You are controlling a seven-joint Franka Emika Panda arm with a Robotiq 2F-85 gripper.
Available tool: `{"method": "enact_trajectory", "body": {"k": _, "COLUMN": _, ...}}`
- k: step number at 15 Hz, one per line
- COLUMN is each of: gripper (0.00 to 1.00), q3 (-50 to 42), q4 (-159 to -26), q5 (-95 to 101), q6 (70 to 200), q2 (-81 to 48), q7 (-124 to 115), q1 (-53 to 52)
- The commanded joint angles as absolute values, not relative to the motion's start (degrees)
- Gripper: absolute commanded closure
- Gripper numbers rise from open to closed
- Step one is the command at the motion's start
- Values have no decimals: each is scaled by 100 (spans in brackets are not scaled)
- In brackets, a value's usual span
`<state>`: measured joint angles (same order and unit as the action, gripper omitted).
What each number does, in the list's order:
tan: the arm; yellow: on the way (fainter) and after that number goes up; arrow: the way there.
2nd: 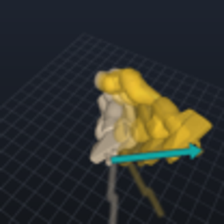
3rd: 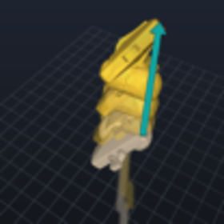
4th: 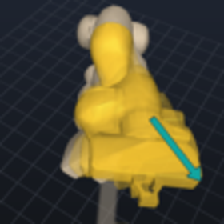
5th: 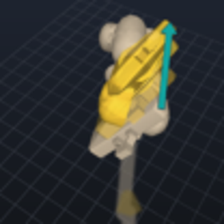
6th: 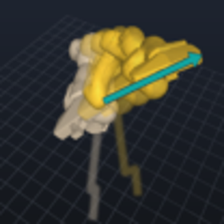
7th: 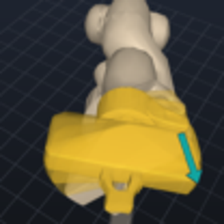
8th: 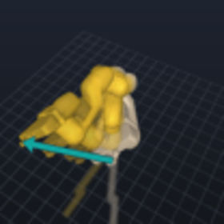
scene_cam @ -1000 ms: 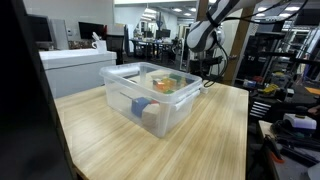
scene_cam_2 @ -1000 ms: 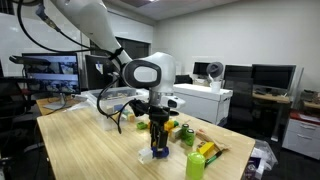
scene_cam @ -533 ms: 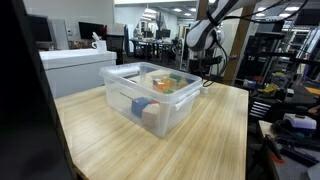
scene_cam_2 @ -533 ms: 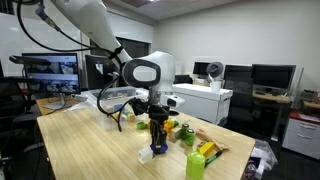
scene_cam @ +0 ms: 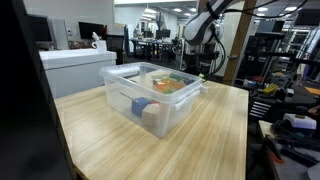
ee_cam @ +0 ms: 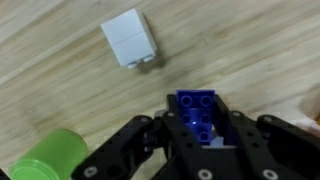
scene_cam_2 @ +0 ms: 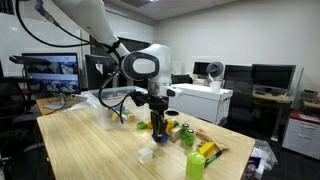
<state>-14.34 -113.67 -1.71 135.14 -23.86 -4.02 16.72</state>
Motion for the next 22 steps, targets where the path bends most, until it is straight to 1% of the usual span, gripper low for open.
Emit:
{"method": "enact_trajectory", "body": {"k": 1, "gripper": 88, "q3": -1312, "q4": -11599, "q5": -185, "q6": 13296, "q2": -1623, "q7": -377, "q1": 1472}}
{"method": "enact_trajectory", "body": {"k": 5, "gripper": 88, "q3": -1090, "q4": -11620, "q5": -215, "q6": 12999, "q2": -921, "q7": -365, "q1": 1149}}
{"method": "enact_trajectory", "body": {"k": 11, "gripper": 88, "q3": -347, "q4": -12191, "q5": -498, "q6": 12819, "q2": 170, "q7": -183, "q1": 397}}
{"method": "enact_trajectory", "body": {"k": 14, "gripper": 89, "q3": -132, "q4": -12471, "q5": -619, "q6": 12761, "q2": 342, "q7": -166, "q1": 129}}
{"method": "enact_trajectory", "body": {"k": 15, "gripper": 40, "q3": -100, "q4": -12535, "q5": -763, "q6": 12670, "q2": 360, "q7": -41, "q1": 76}}
{"method": "enact_trajectory", "body": {"k": 16, "gripper": 39, "q3": -87, "q4": -12574, "q5": -793, "q6": 12660, "q2": 365, "q7": -59, "q1": 43}}
{"method": "enact_trajectory", "body": {"k": 17, "gripper": 34, "q3": -110, "q4": -12552, "q5": -800, "q6": 12692, "q2": 335, "q7": -89, "q1": 53}}
{"method": "enact_trajectory", "body": {"k": 19, "gripper": 21, "q3": -218, "q4": -12428, "q5": -760, "q6": 12758, "q2": 261, "q7": -154, "q1": 152}}
{"method": "enact_trajectory", "body": {"k": 20, "gripper": 5, "q3": -427, "q4": -12247, "q5": -805, "q6": 12718, "q2": 195, "q7": -130, "q1": 335}}
{"method": "enact_trajectory", "body": {"k": 21, "gripper": 0, "q3": -501, "q4": -12194, "q5": -808, "q6": 12693, "q2": 157, "q7": -136, "q1": 393}}
{"method": "enact_trajectory", "body": {"k": 22, "gripper": 0, "q3": -575, "q4": -12156, "q5": -860, "q6": 12674, "q2": 117, "q7": -114, "q1": 455}}
